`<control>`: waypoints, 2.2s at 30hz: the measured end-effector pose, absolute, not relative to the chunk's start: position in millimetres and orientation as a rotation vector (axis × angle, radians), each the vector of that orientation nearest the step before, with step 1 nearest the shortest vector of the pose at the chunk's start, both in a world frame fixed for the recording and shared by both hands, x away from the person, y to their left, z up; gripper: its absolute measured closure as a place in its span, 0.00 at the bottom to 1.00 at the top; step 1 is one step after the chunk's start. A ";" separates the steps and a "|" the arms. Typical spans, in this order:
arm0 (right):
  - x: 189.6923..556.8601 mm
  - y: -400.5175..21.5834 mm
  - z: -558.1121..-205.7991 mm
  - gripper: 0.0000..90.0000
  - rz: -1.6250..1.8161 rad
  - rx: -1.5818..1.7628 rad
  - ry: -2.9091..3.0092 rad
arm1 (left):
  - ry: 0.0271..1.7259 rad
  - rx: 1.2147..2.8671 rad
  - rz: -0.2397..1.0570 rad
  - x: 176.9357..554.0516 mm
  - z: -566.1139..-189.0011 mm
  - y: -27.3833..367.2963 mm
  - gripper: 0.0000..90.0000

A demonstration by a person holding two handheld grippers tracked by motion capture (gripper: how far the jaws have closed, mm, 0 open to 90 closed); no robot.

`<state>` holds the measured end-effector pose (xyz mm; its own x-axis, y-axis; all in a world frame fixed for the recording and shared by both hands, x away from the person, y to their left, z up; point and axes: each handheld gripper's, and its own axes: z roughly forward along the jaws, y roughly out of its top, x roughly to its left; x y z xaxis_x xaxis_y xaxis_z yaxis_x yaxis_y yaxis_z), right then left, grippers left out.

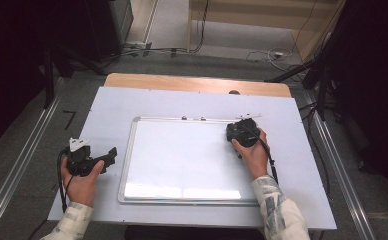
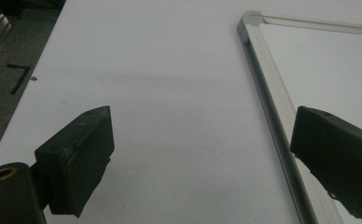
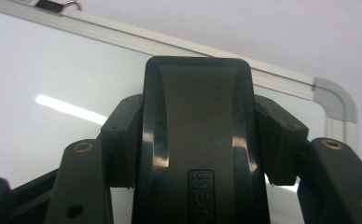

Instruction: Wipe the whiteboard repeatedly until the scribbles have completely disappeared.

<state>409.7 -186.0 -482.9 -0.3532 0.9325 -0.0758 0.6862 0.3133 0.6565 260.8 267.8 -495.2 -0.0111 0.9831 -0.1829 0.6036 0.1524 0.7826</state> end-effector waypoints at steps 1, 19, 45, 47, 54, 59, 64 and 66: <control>408.7 -183.6 -483.0 0.43 0.743 1.430 2.144 | 1.702 1.535 0.660 261.0 -495.3 267.2 0.08; 397.8 -138.9 -484.4 0.43 0.776 1.338 2.230 | 1.694 1.533 0.656 262.4 -494.6 266.5 0.07; 399.3 -99.1 -485.0 0.43 0.796 1.266 2.285 | 1.692 1.536 0.654 262.6 -494.2 266.1 0.07; 400.0 -95.1 -485.1 0.43 0.797 1.255 2.291 | 1.692 1.537 0.654 262.6 -494.3 266.1 0.08; 403.0 -78.0 -485.3 0.43 0.807 1.229 2.308 | 1.693 1.531 0.653 262.8 -494.3 266.2 0.07; 404.7 -65.3 -485.5 0.43 0.812 1.207 2.322 | 1.693 1.531 0.650 262.8 -494.3 266.7 0.07; 405.5 -47.6 -485.8 0.43 0.821 1.187 2.337 | 1.690 1.532 0.651 262.6 -493.9 267.0 0.07; 405.4 -40.0 -486.0 0.43 0.827 1.170 2.349 | 1.691 1.528 0.651 262.5 -493.8 267.1 0.08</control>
